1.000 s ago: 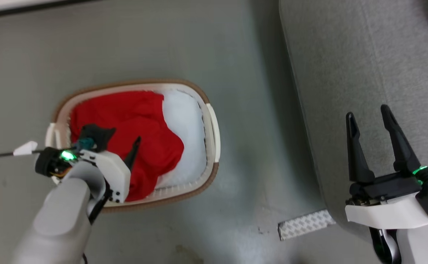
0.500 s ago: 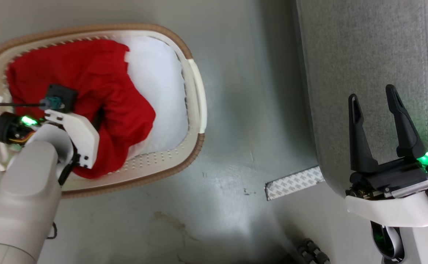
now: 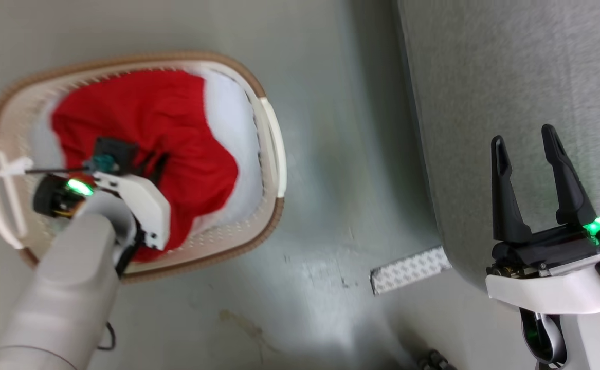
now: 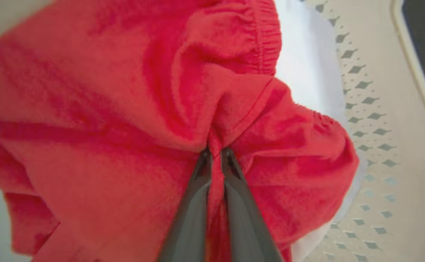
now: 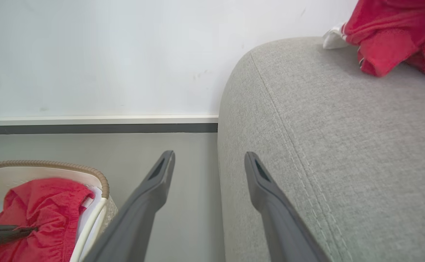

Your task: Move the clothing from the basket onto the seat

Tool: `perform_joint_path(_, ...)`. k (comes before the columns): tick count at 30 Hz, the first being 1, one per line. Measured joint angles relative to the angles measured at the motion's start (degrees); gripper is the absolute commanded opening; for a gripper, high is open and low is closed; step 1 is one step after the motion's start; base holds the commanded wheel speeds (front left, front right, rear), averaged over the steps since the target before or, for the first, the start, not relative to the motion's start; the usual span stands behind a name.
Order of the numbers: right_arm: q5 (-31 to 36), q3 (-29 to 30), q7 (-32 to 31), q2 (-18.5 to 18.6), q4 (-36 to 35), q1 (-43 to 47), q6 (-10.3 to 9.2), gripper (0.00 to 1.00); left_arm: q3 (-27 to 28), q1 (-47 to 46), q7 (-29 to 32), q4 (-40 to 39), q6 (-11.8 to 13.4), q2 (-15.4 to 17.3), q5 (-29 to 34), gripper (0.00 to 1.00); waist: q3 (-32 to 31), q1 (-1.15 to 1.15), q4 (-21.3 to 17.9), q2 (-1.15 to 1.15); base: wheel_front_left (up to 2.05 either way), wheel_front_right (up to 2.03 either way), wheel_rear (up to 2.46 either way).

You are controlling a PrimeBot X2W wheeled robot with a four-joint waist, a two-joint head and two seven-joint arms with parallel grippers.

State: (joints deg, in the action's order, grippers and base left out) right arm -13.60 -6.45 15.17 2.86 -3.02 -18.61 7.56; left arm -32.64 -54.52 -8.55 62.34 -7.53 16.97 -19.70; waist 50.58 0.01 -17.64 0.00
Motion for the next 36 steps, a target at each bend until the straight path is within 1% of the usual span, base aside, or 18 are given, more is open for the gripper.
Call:
perform_joint_path(5,0.70,1.38,0.00,-0.02,2.23,0.42,0.00,1.00,-1.75,3.25,-3.20,-1.00,0.00,-1.74,-3.71,0.00,-5.50,0.00,1.34,0.00,0.00,0.00,0.00)
perform_joint_path(12,1.83,3.60,0.00,-0.04,5.57,4.99,0.00,1.00,-3.43,9.40,-5.47,-3.46,-0.01,-3.64,-9.42,0.00,-15.89,-0.02,3.70,0.00,0.00,0.00,0.00)
perform_joint_path(17,3.10,4.43,0.00,-0.07,7.36,8.00,0.00,1.00,-3.28,13.23,-6.22,-6.27,0.00,-3.94,-12.17,0.00,-23.84,-0.02,5.42,0.00,0.00,0.00,0.00)
perform_joint_path(21,3.47,5.14,0.00,-0.04,8.48,10.65,0.00,1.00,-1.53,17.00,-6.50,-9.13,0.00,-4.27,-14.02,0.00,-30.08,-0.03,6.52,0.00,0.00,0.00,0.00)
perform_joint_path(24,3.83,5.36,0.00,-0.05,9.12,12.46,0.00,1.00,0.51,19.66,-6.54,-13.24,0.70,-4.31,-14.27,0.00,-34.54,-0.03,7.26,0.00,0.00,0.00,0.00)
perform_joint_path(27,4.14,5.53,0.00,-0.07,9.91,14.36,0.00,1.00,2.38,23.38,-6.57,-17.73,1.97,-4.26,-14.30,0.00,-38.65,-0.03,7.95,0.00,0.00,0.00,0.00)
perform_joint_path(33,5.66,5.50,0.00,-0.04,11.56,18.59,0.00,1.00,5.76,32.01,-6.57,-26.66,4.95,-3.87,-14.84,0.00,-46.14,-0.03,9.19,0.00,0.00,0.00,0.00)
perform_joint_path(36,6.64,5.36,0.00,-0.05,12.03,20.77,0.00,1.00,6.39,36.72,-6.57,-30.88,6.36,-3.04,-15.53,0.00,-49.44,-0.03,9.66,0.00,0.00,0.00,0.00)
